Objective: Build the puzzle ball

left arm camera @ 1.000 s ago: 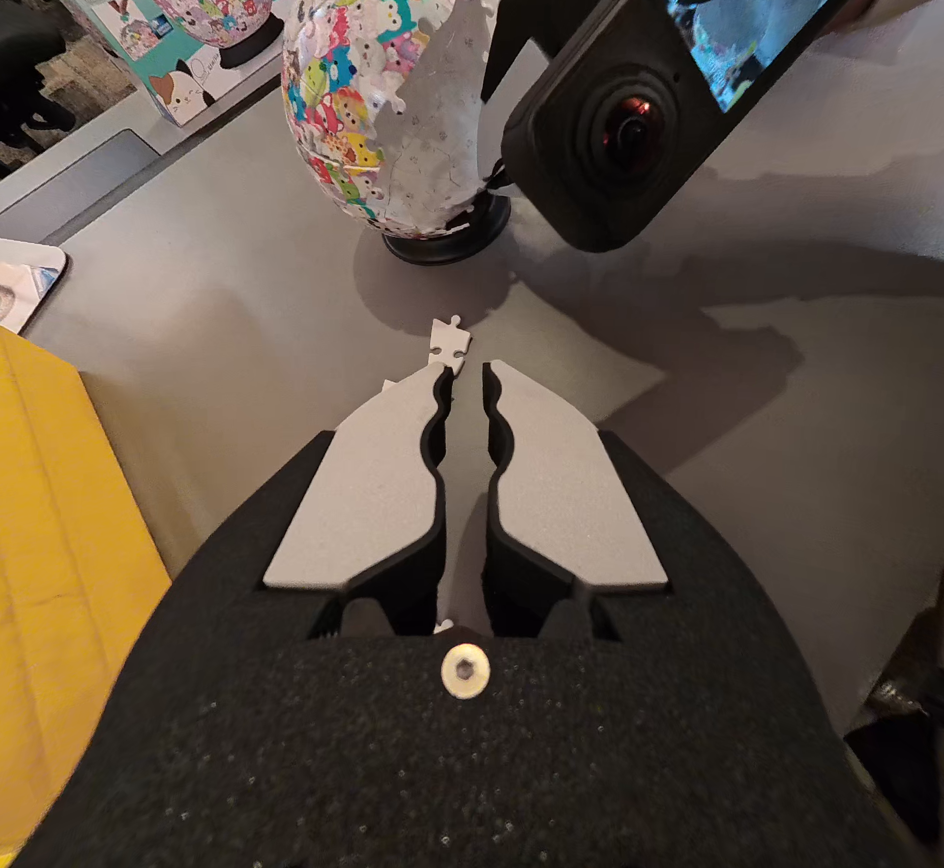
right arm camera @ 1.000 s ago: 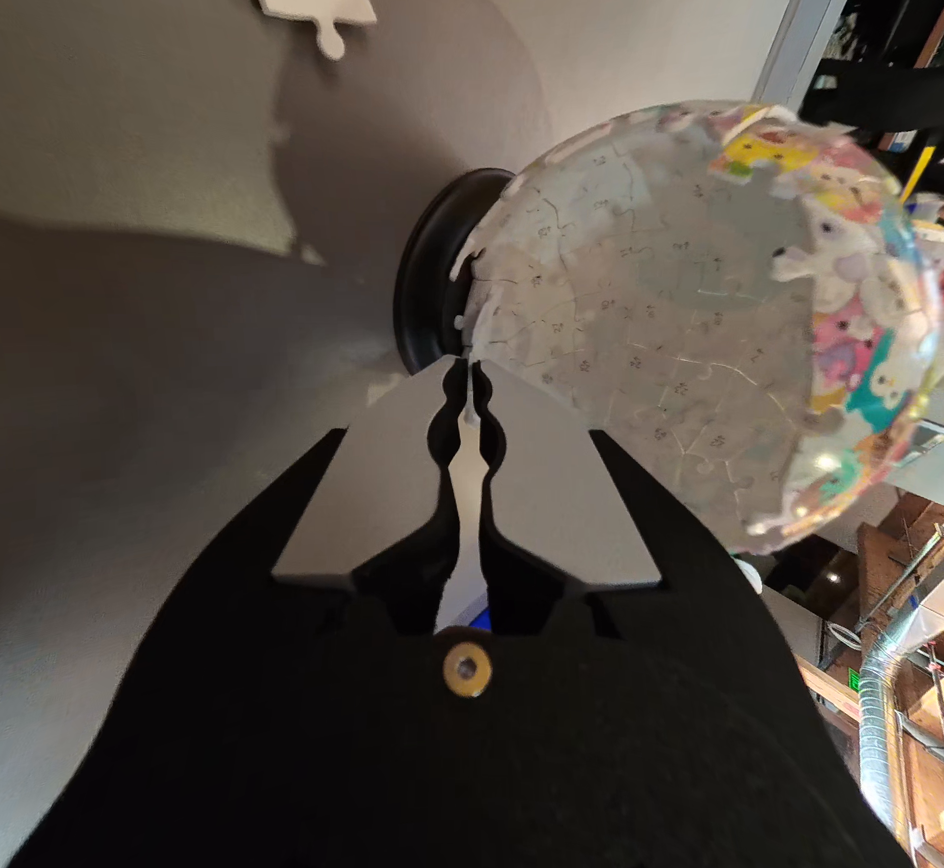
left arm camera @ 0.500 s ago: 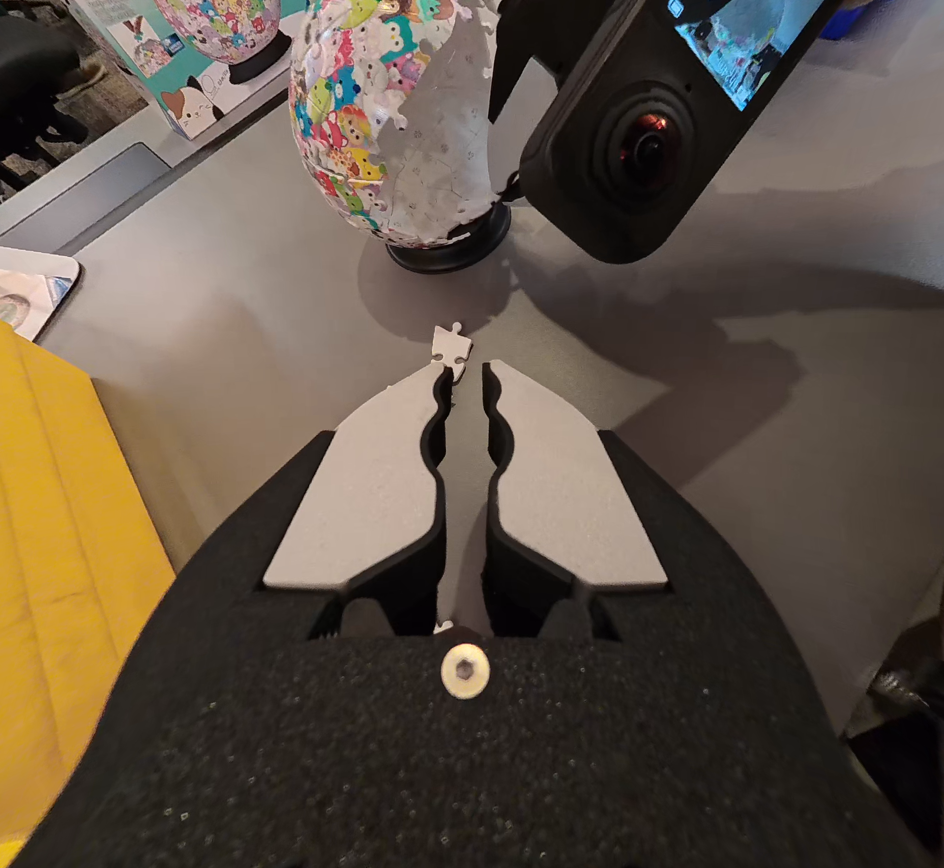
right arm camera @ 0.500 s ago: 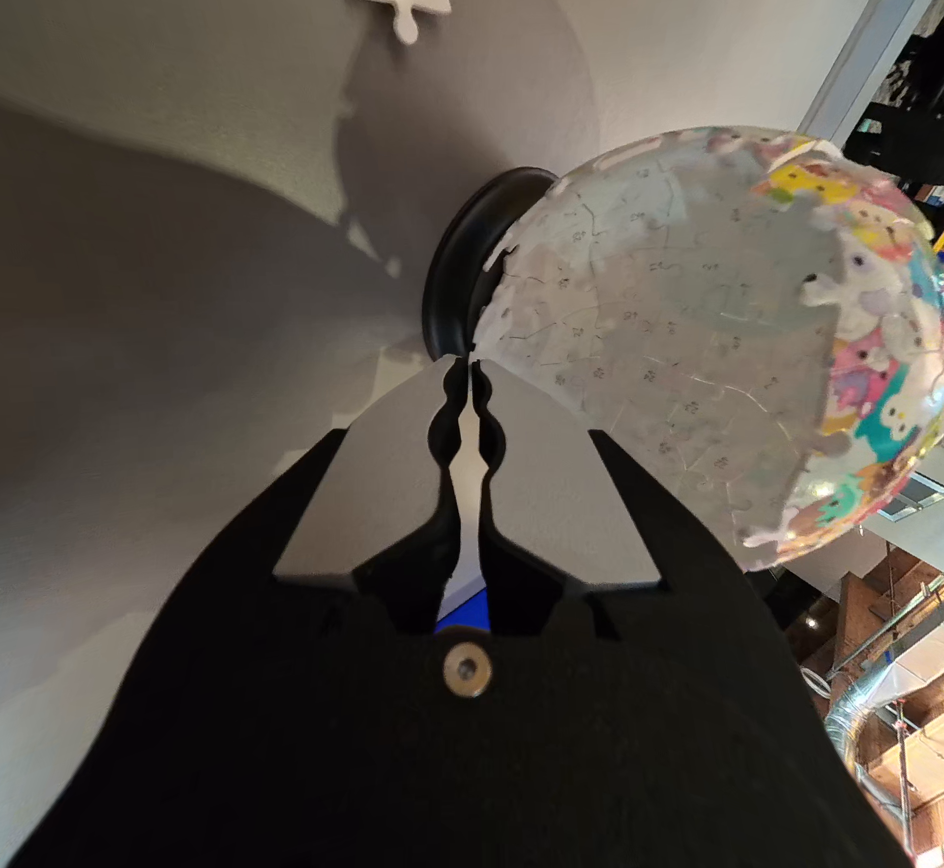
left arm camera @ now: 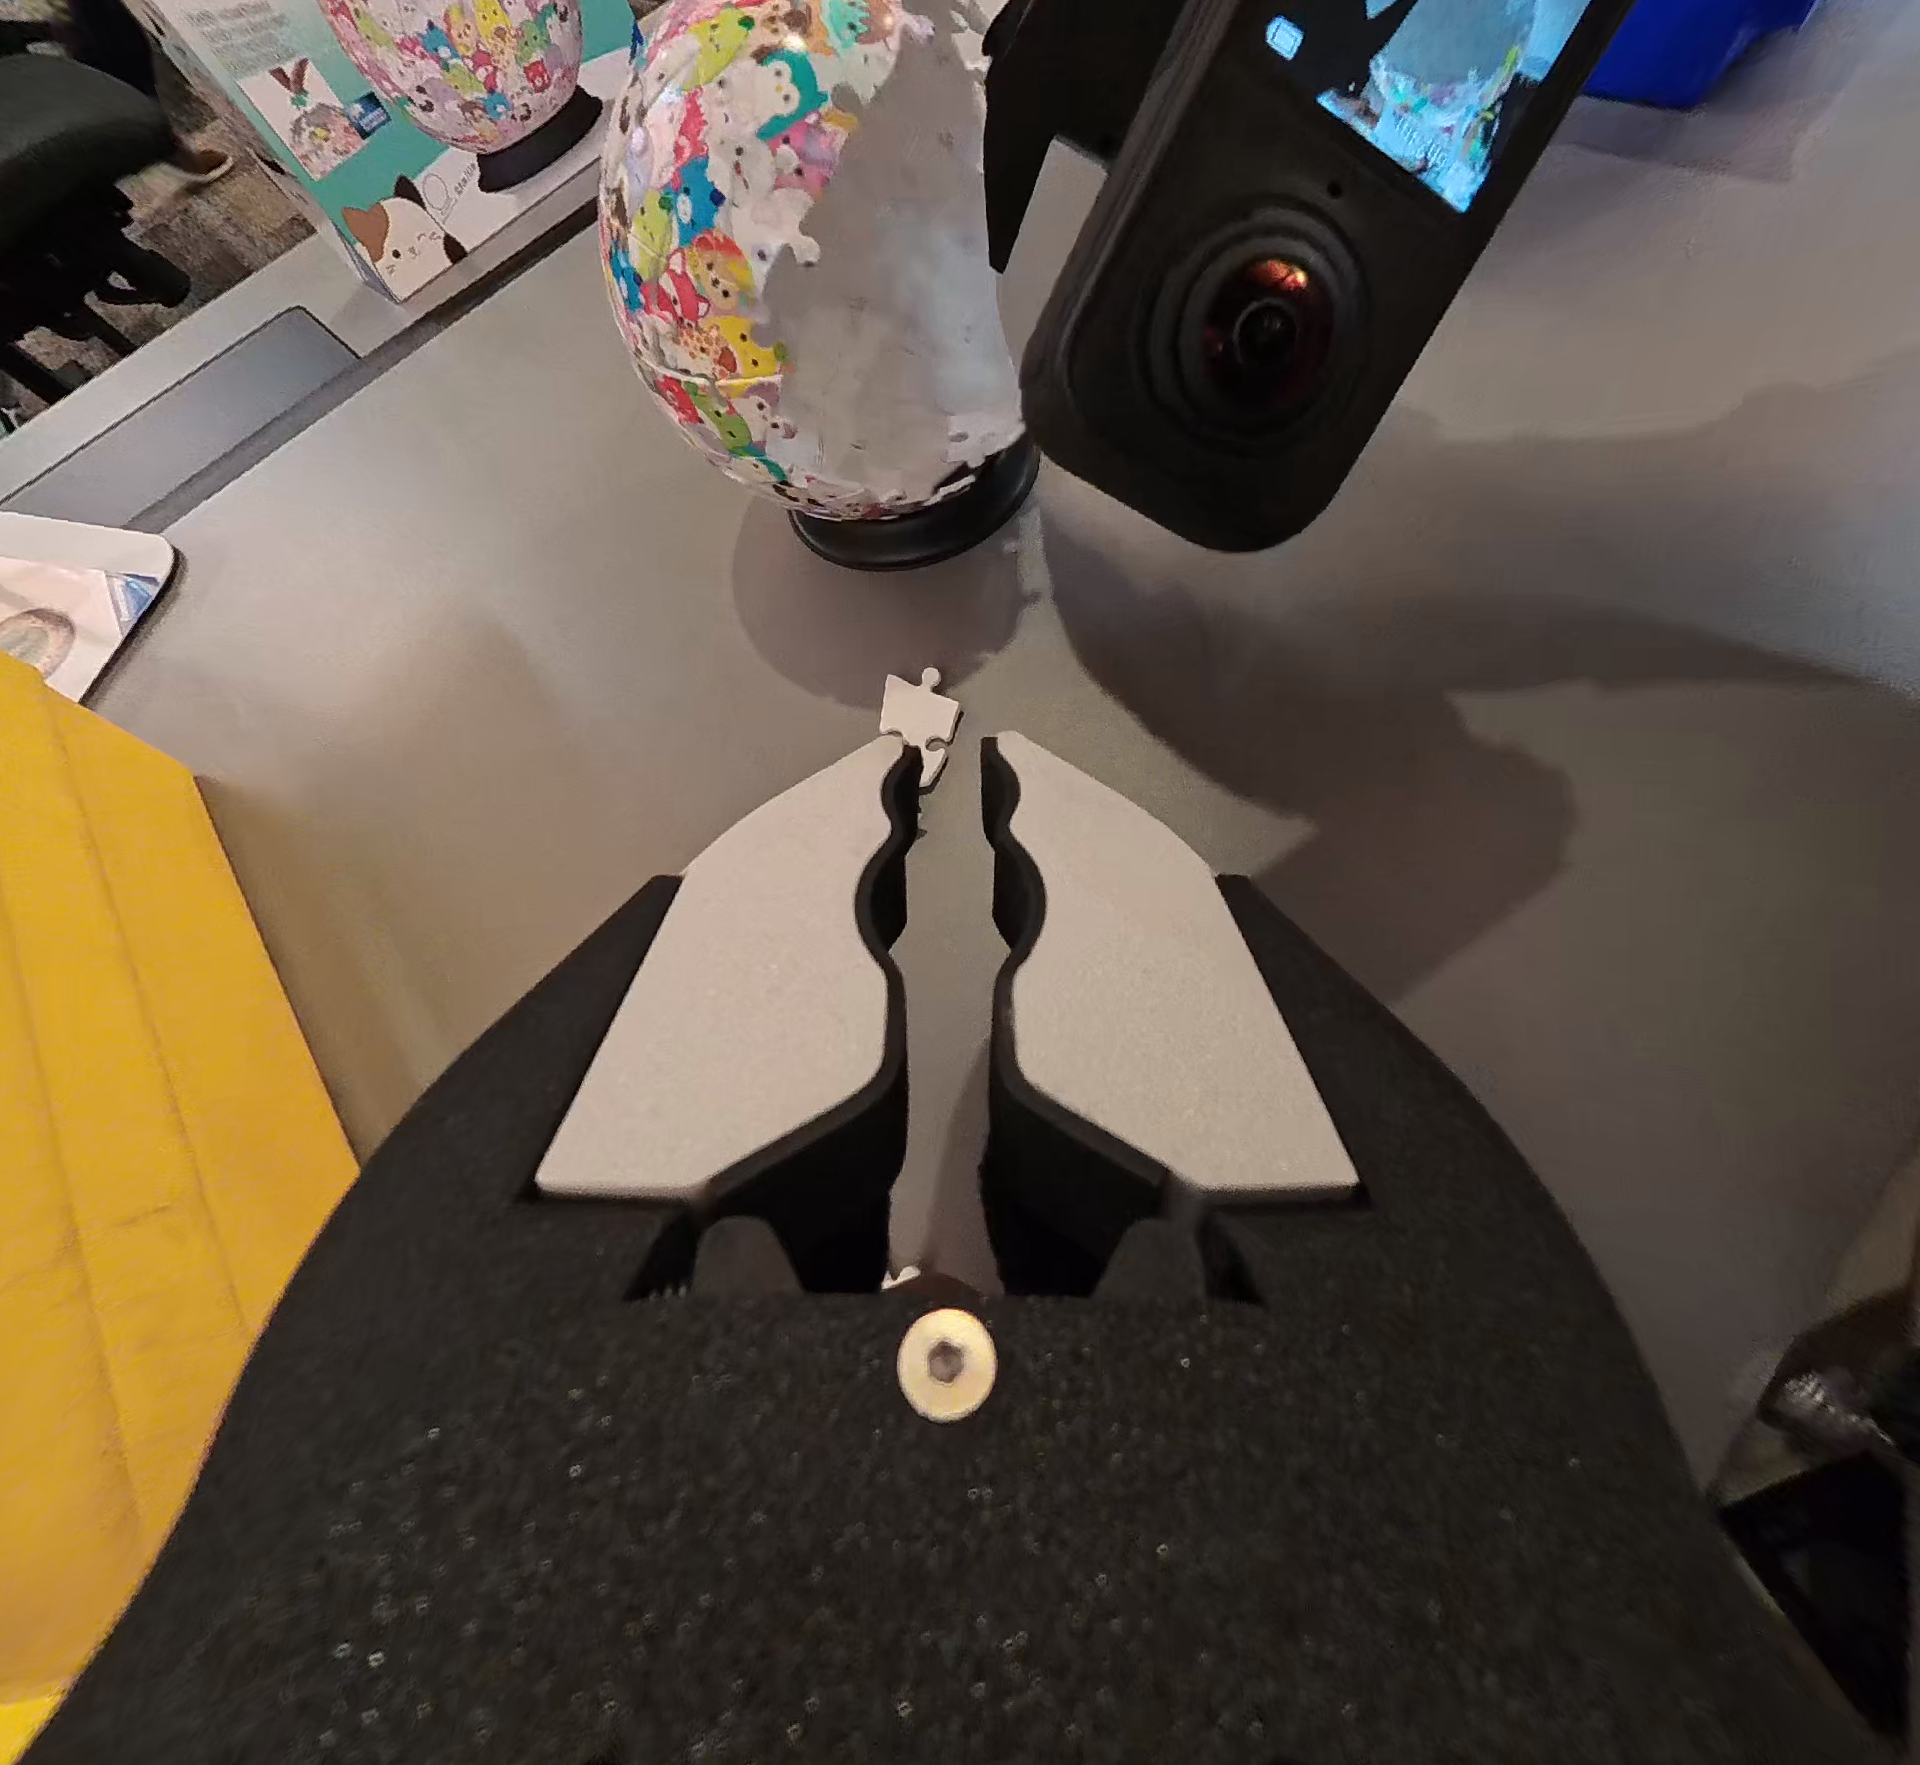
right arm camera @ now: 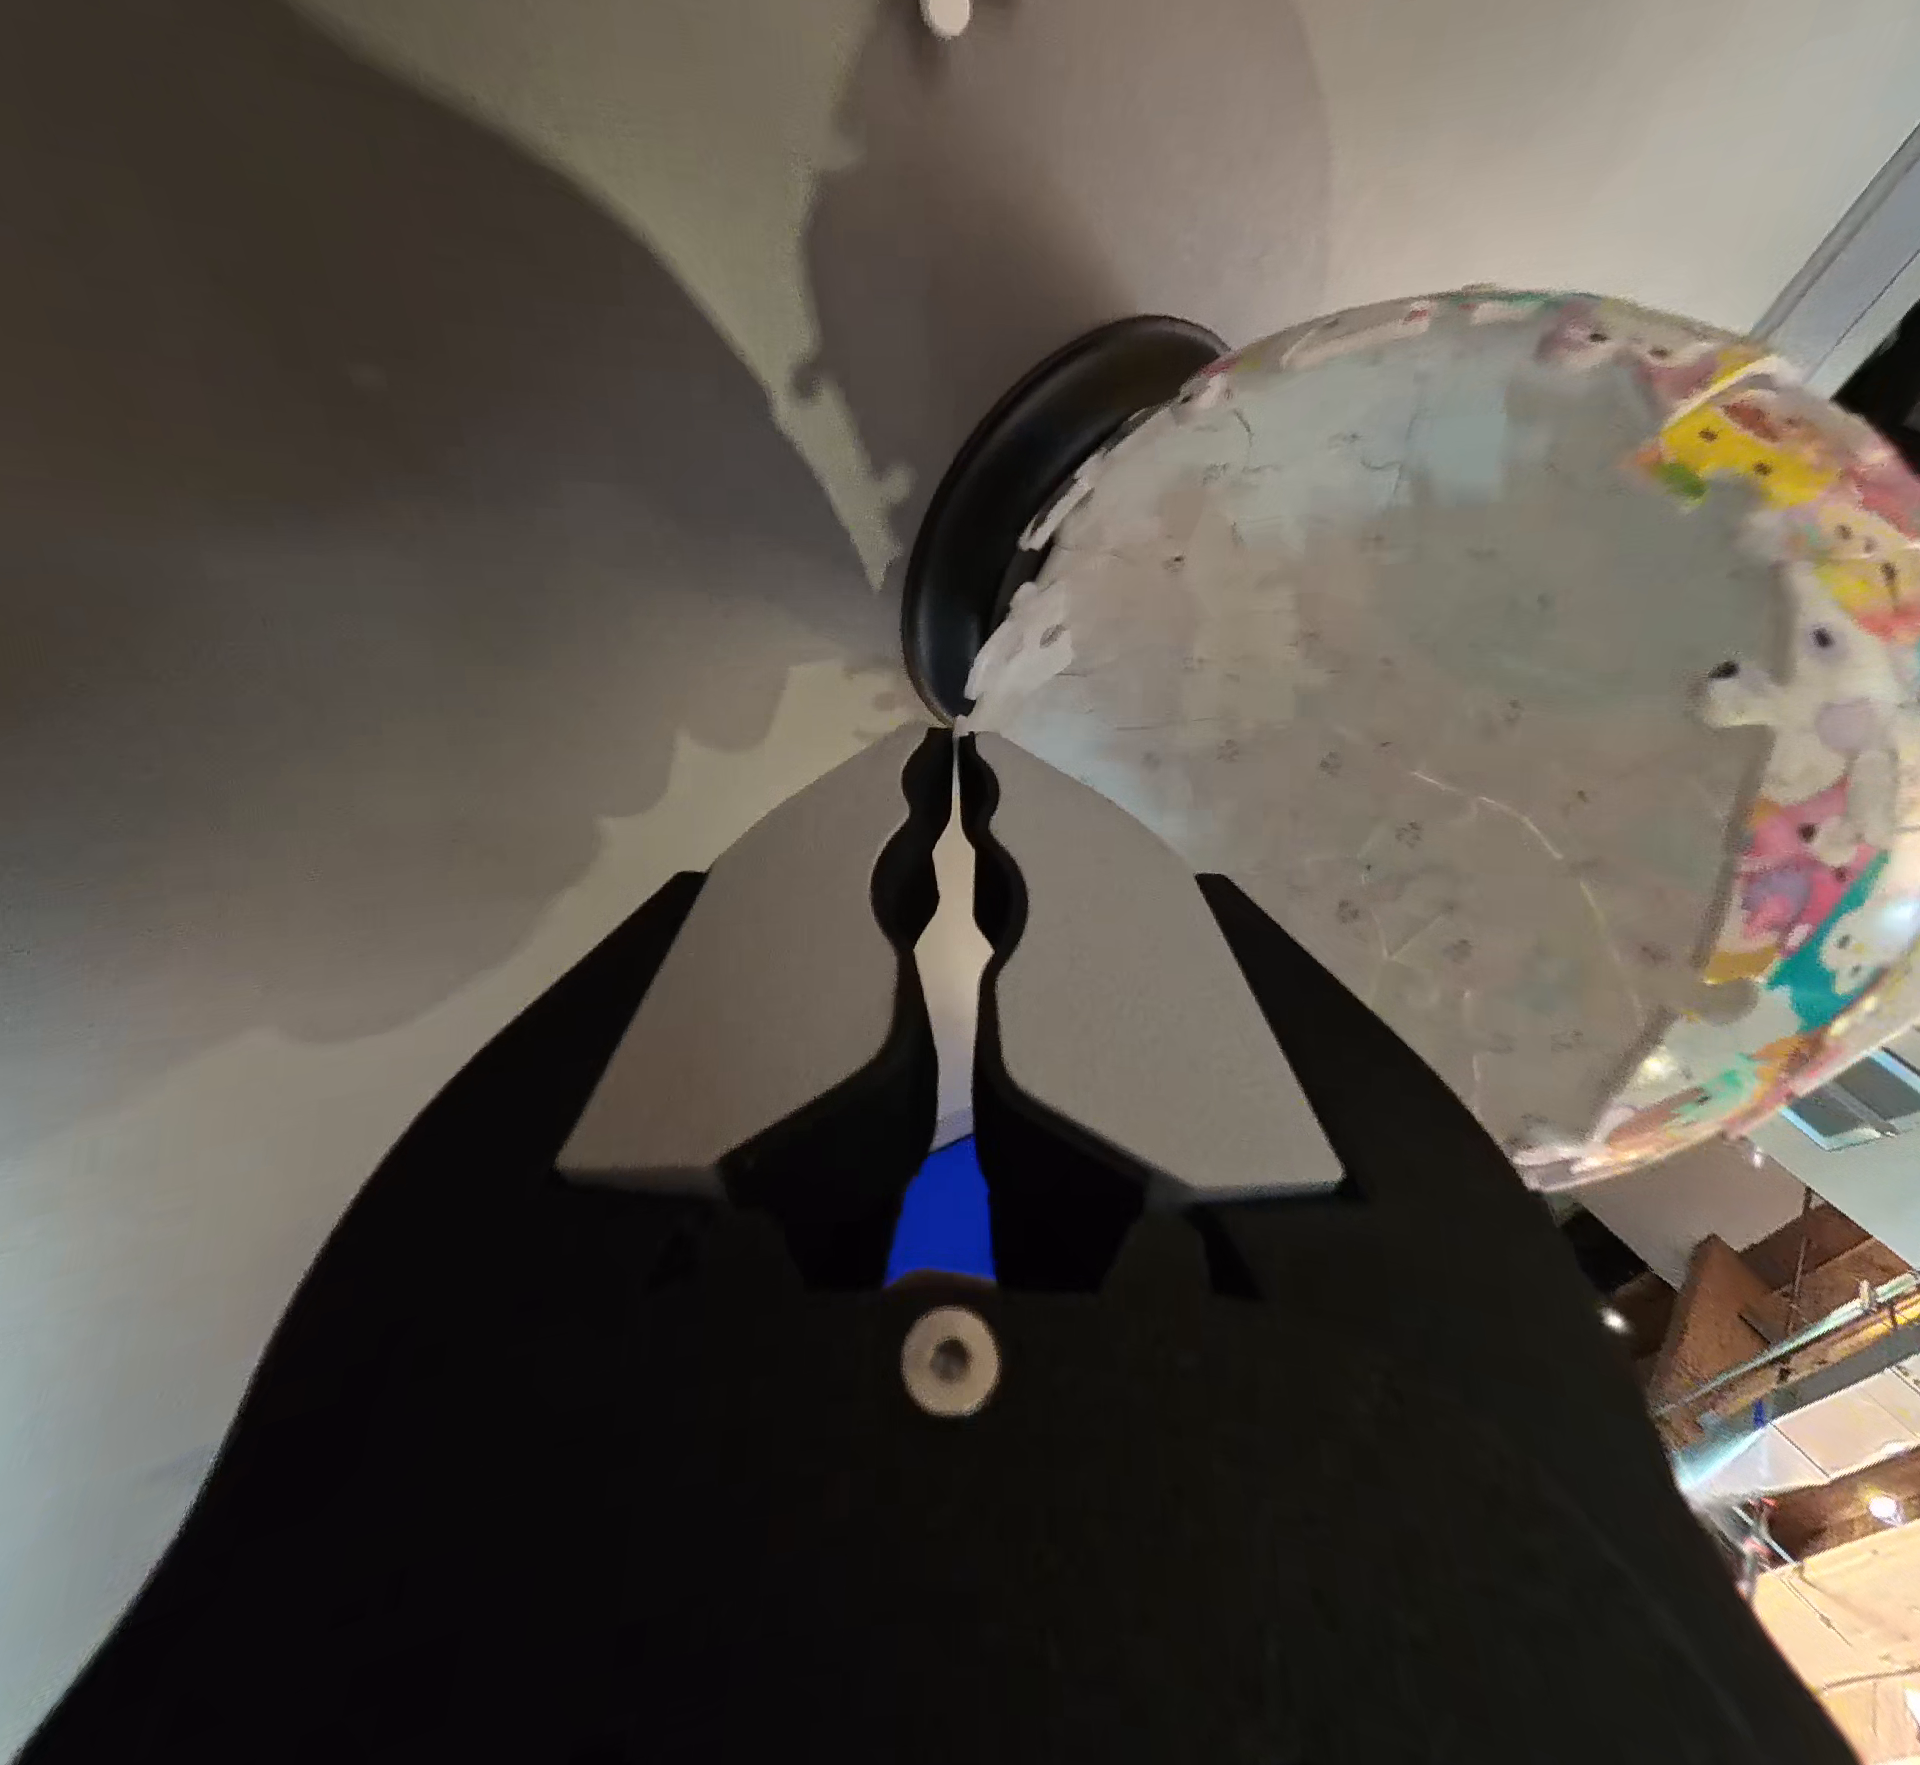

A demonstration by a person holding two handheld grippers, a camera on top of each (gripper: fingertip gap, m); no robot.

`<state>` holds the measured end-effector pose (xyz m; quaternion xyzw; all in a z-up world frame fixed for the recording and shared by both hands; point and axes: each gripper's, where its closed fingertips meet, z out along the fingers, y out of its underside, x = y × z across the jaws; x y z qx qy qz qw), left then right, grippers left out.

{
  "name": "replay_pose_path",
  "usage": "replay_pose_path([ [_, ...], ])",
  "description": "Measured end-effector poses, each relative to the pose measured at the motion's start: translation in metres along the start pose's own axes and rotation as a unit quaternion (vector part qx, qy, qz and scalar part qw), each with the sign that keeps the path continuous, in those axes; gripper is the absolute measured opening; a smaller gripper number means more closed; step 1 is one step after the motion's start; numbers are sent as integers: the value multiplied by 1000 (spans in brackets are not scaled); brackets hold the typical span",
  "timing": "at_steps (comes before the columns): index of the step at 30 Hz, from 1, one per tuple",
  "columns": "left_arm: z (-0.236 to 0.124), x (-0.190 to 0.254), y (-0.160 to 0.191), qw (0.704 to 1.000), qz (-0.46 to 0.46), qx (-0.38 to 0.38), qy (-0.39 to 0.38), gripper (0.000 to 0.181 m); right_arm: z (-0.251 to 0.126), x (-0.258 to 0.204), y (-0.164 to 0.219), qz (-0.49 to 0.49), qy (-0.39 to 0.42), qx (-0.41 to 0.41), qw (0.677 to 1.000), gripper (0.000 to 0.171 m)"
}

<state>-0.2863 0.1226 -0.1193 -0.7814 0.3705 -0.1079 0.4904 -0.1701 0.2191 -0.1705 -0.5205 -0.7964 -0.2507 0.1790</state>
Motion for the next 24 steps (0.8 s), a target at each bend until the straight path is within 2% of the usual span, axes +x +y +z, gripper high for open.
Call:
replay_pose_path([
  [16, 1, 0, 2, 1000, 0, -3, 2, 11, -1, 1, 5, -6, 4, -9, 1000, 0],
  [20, 1, 0, 3, 1000, 2, -5, 2, 11, -6, -17, -2, 13, -26, 31, 999, 0],
  [23, 2, 1, 3, 1000, 2, -6, 4, 11, -5, -33, -11, 78, -60, 83, 992, 16],
  [24, 2, 1, 3, 1000, 2, -7, 5, 11, -6, -39, -14, 107, -79, 103, 986, 16],
])
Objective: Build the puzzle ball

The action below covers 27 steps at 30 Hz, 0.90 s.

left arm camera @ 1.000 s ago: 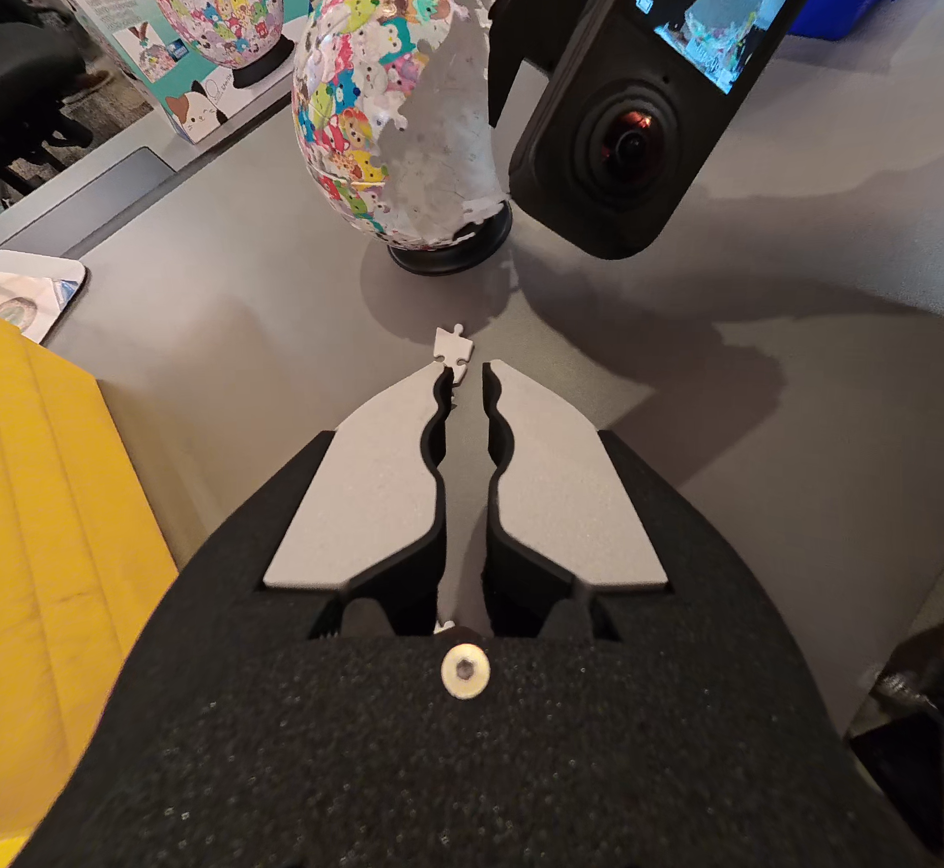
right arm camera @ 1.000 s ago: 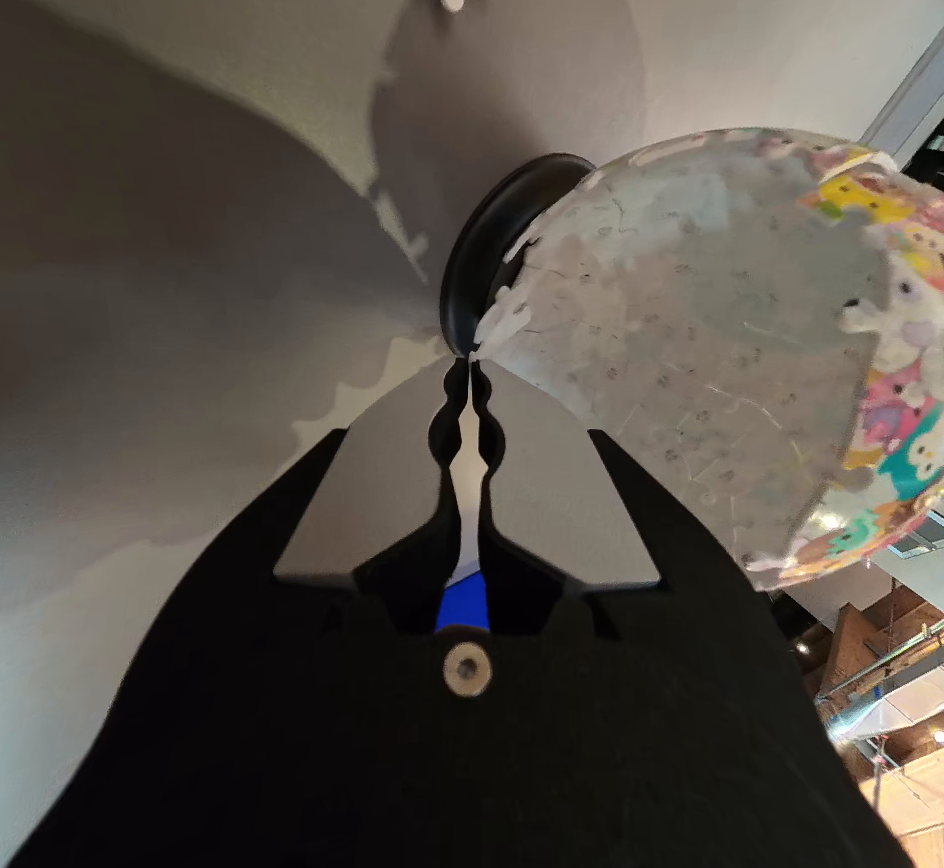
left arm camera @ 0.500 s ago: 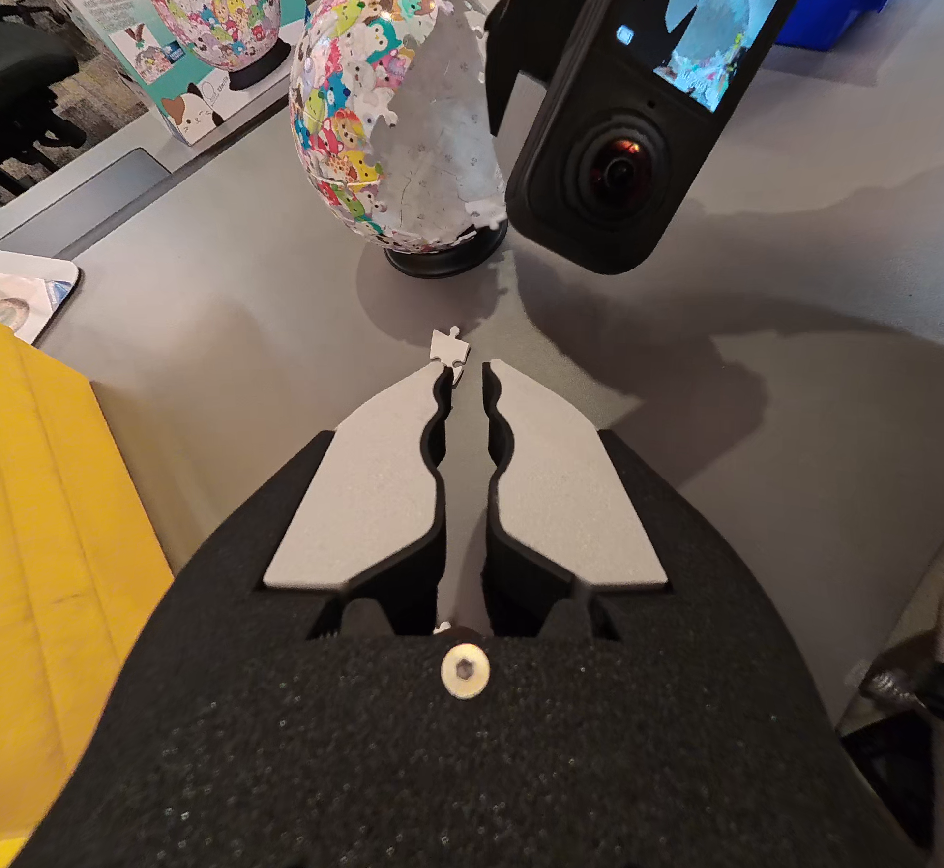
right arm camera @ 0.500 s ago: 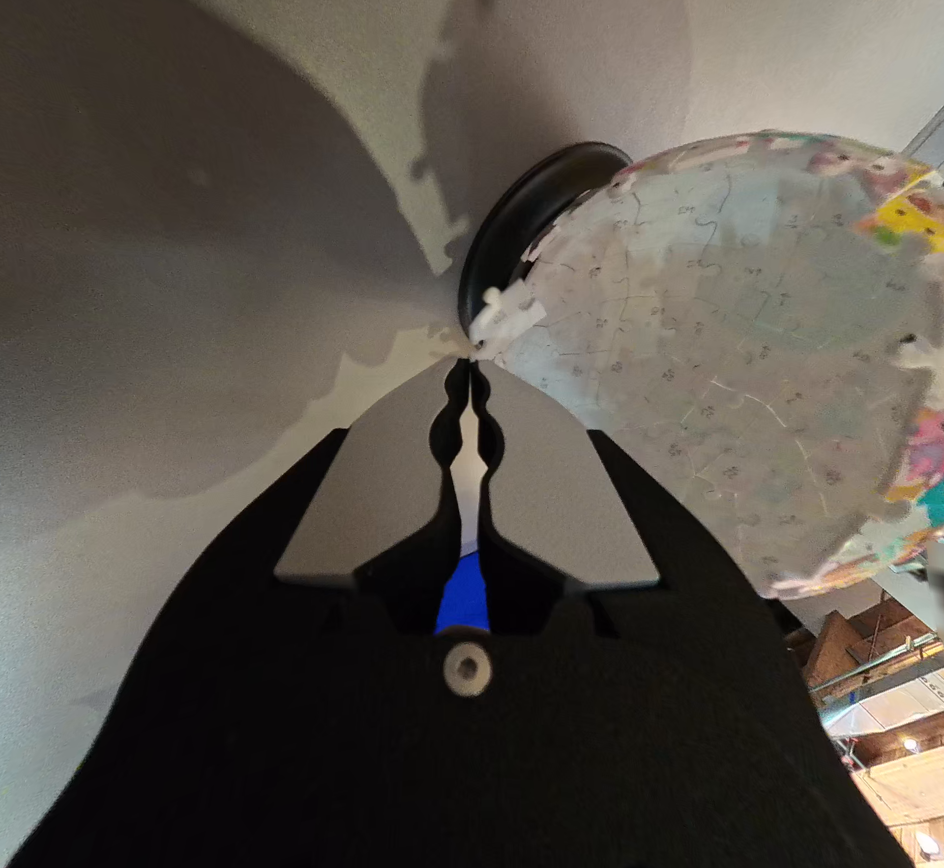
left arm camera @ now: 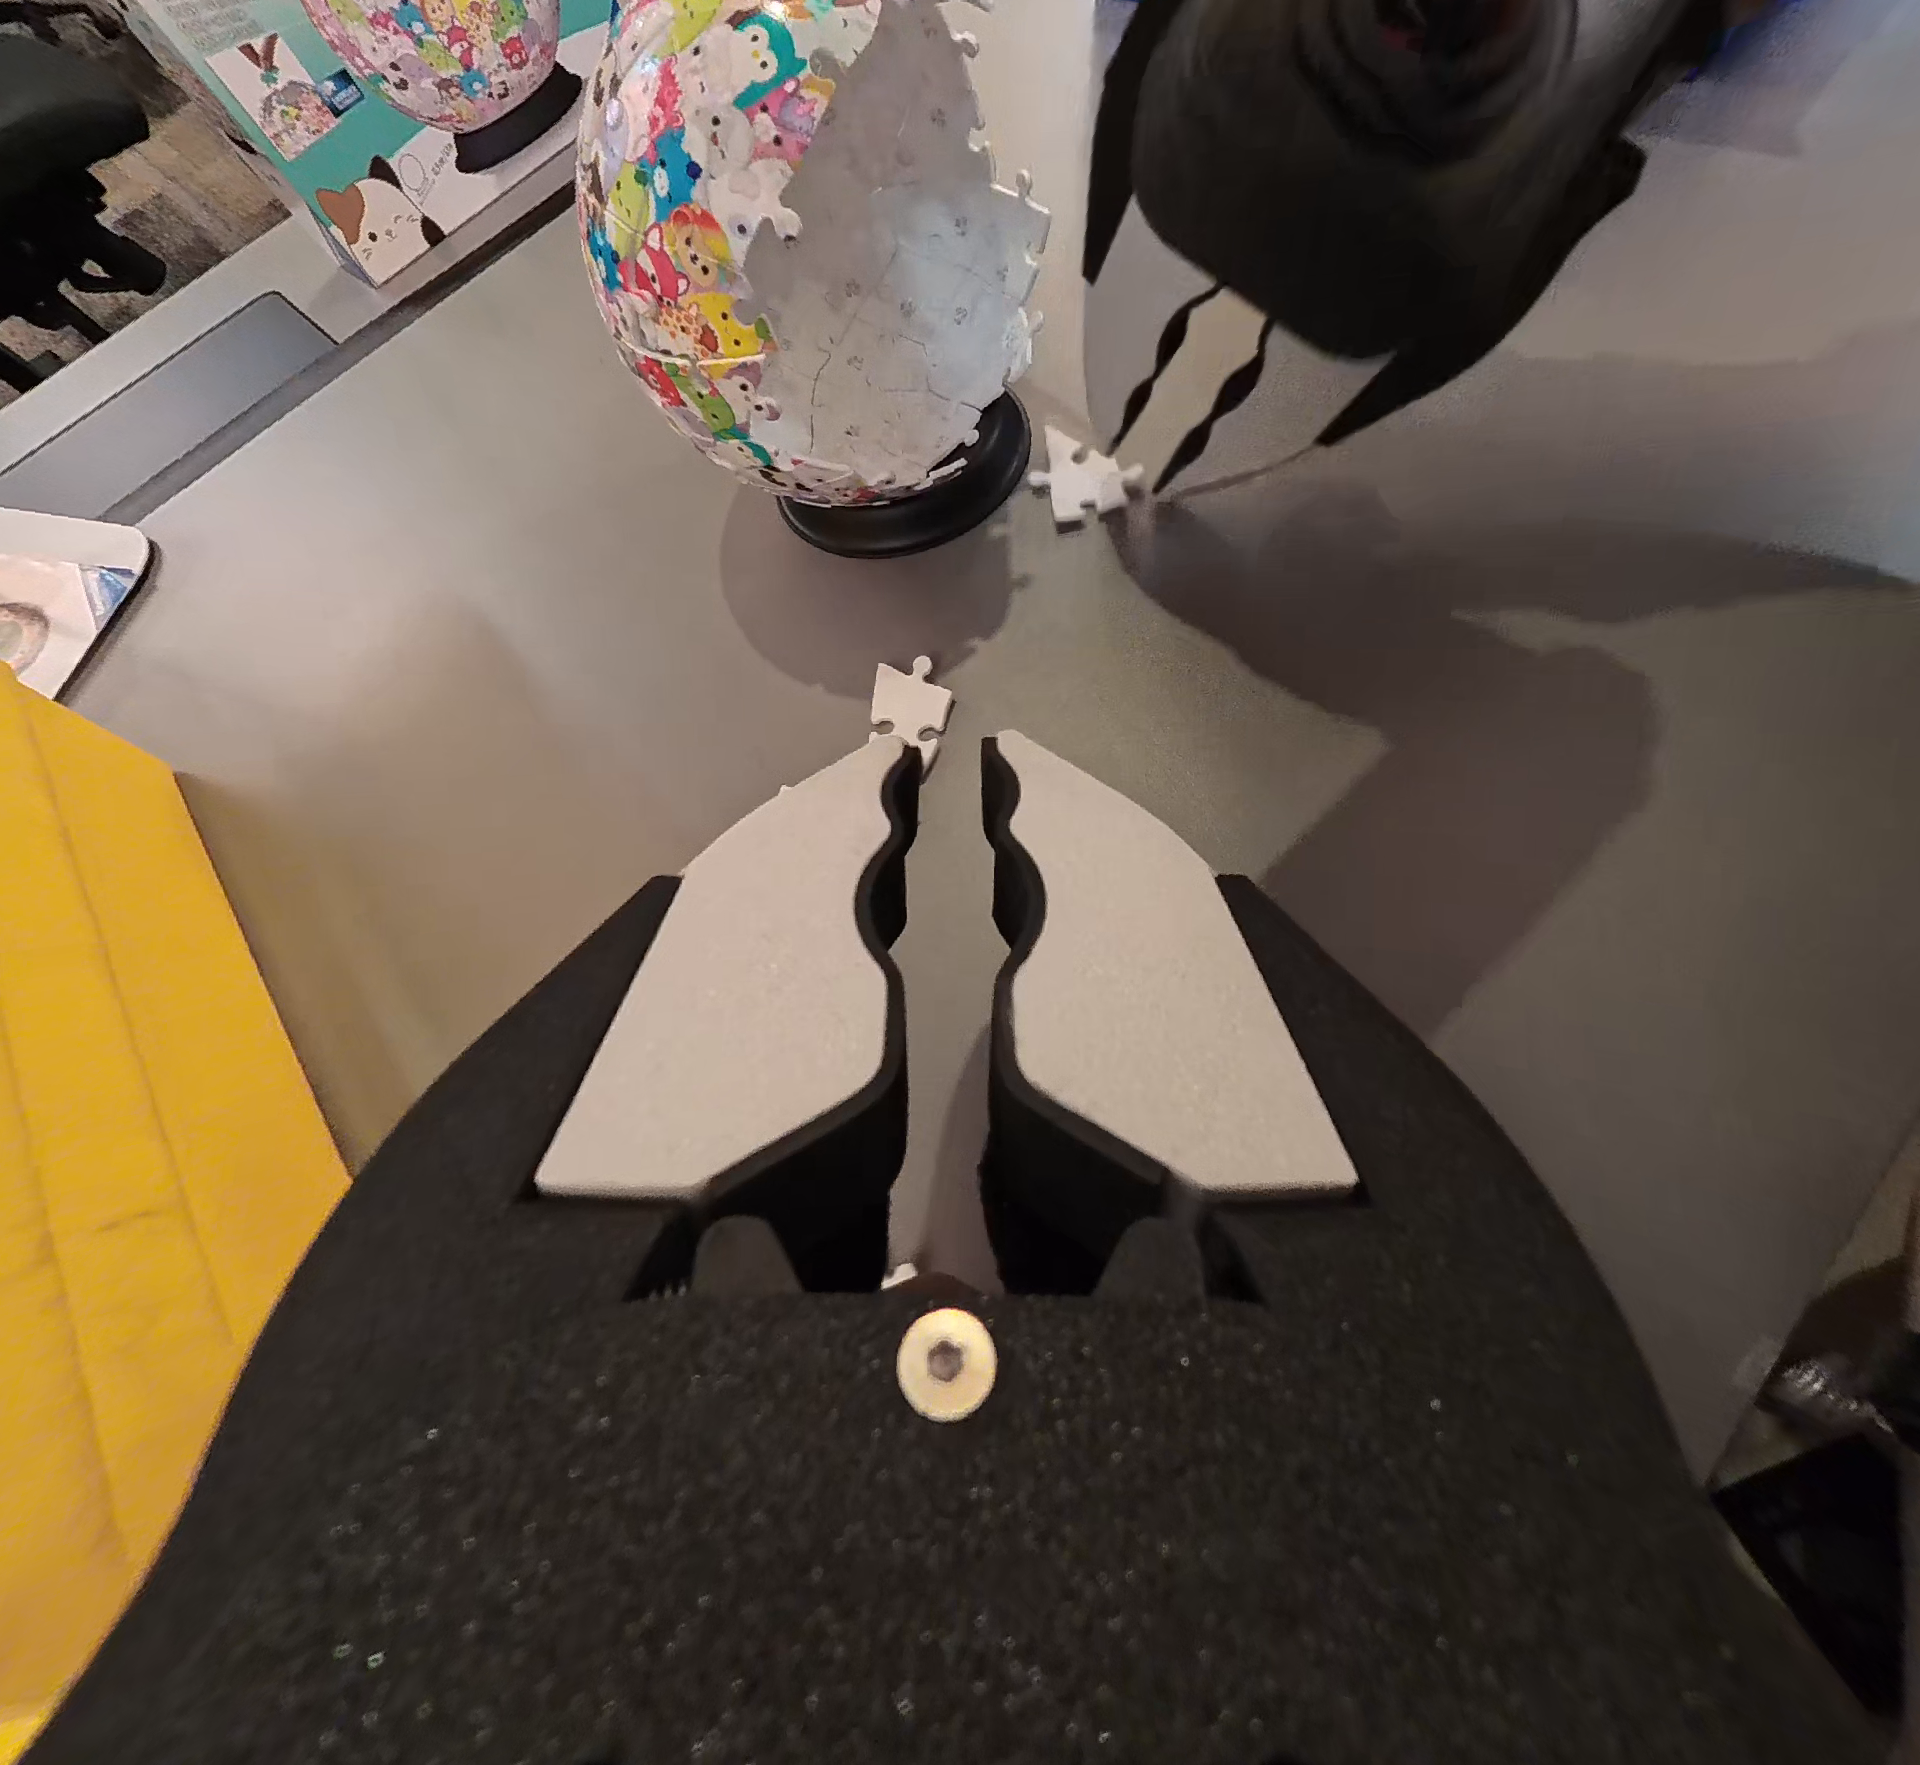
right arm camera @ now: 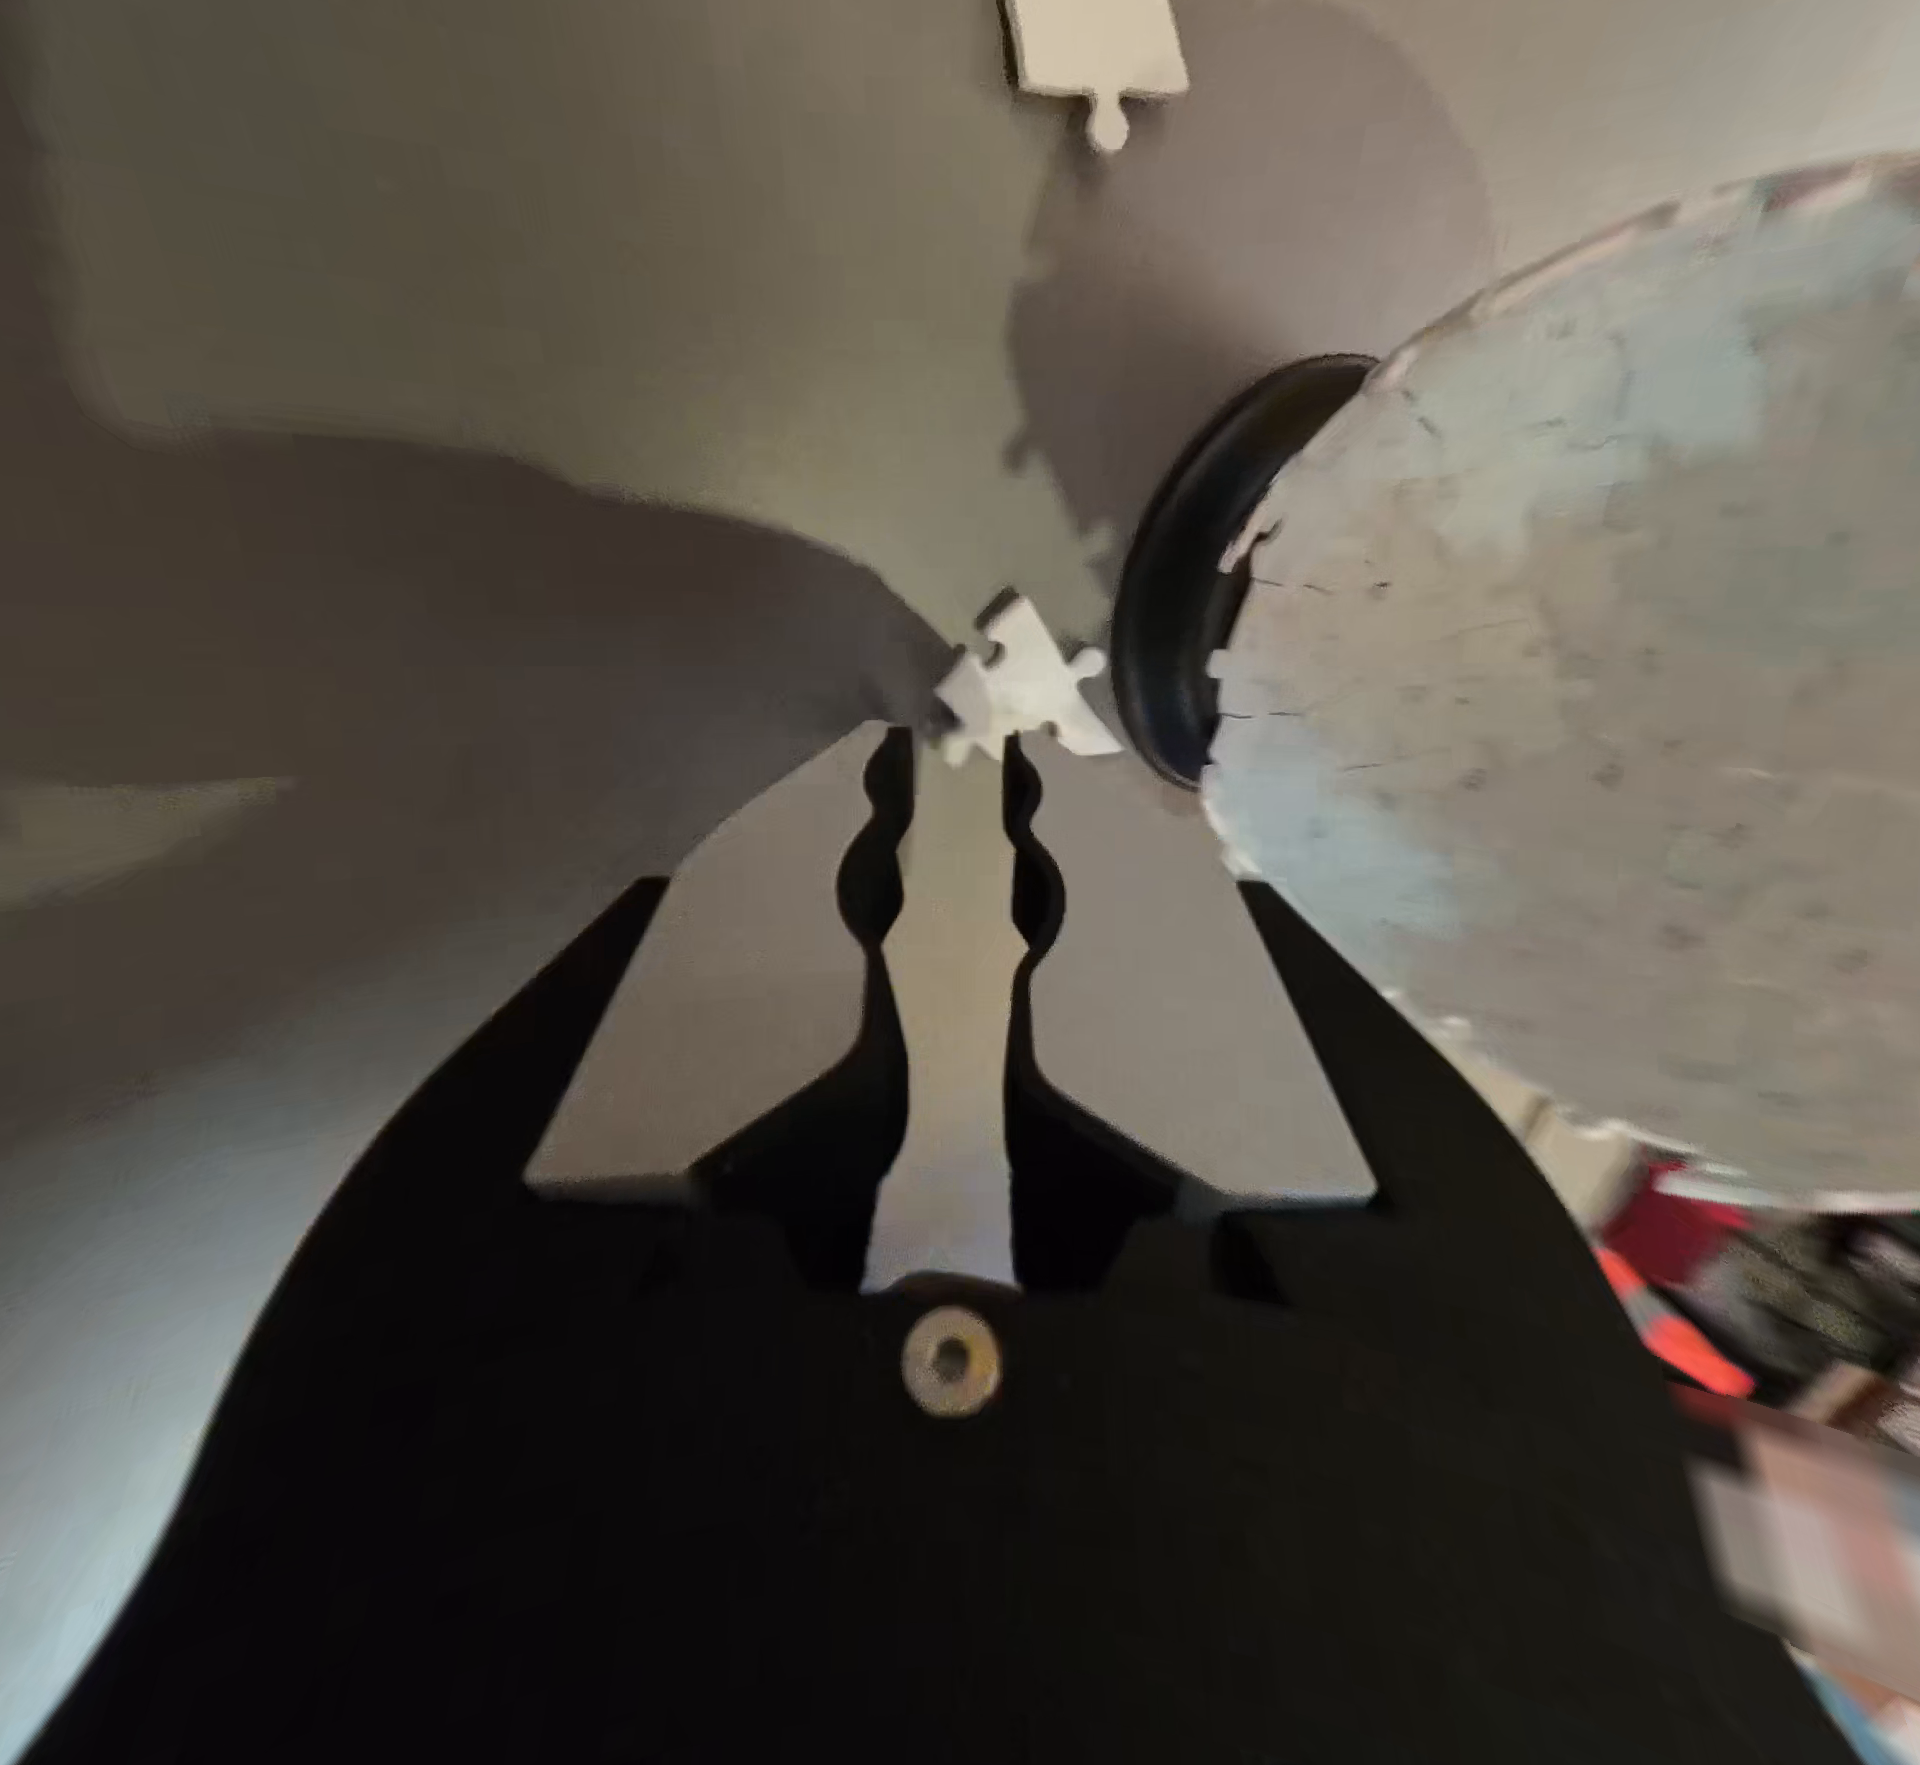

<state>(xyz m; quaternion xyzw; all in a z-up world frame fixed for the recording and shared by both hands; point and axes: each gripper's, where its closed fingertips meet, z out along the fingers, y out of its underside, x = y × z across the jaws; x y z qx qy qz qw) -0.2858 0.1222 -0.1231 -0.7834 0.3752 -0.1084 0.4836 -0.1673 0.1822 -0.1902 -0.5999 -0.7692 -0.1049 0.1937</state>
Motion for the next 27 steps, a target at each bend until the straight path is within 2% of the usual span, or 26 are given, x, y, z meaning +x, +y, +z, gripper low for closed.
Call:
replay_pose_path([
  [5, 0, 0, 2, 1000, 7, -5, -5, 11, -7, 3, -5, 139, 1, 77, 987, 18],
  [9, 1, -1, 1, 1000, 1, -3, -1, 11, -5, 8, -2, 295, 7, 126, 947, 22],
  [12, 1, 1, 1, 1000, -1, -2, 2, 11, 1, 1, -4, 357, -8, 151, 922, 21],
  [16, 0, 4, -2, 1000, -3, 2, 7, 11, 4, 1, -8, 374, -3, 163, 913, 21],
  [27, 0, 5, -1, 1000, -7, -1, 9, 11, 0, -8, -11, 370, -29, 169, 913, 20],
])
